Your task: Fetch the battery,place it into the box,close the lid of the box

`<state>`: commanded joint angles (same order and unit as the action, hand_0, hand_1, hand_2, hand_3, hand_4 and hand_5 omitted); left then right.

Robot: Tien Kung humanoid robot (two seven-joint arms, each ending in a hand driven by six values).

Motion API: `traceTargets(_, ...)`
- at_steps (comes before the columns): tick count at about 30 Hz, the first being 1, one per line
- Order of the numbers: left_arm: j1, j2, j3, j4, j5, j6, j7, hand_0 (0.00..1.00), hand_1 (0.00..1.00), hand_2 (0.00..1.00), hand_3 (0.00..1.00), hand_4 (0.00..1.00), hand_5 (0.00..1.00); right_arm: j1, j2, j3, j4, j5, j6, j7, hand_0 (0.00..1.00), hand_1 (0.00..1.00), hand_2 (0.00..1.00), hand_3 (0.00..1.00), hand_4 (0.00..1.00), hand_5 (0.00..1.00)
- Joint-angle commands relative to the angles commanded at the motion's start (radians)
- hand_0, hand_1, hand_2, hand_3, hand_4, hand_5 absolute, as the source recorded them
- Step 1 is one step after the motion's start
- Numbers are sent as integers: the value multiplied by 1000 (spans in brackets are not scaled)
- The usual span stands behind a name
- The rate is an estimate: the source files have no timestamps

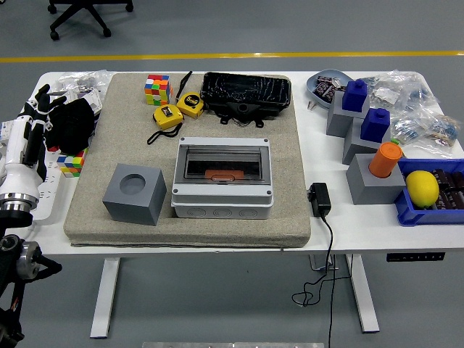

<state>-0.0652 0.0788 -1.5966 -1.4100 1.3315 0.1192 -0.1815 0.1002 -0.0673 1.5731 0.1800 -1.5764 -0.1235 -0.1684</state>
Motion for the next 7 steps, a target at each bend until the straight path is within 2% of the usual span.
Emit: traceTargets(7, 3, -4, 1, 3, -12, -4, -3, 929, 940, 883, 810, 998, 934, 0, 4, -1, 0, 12, 9, 9, 961, 792, 749, 750, 998, 894)
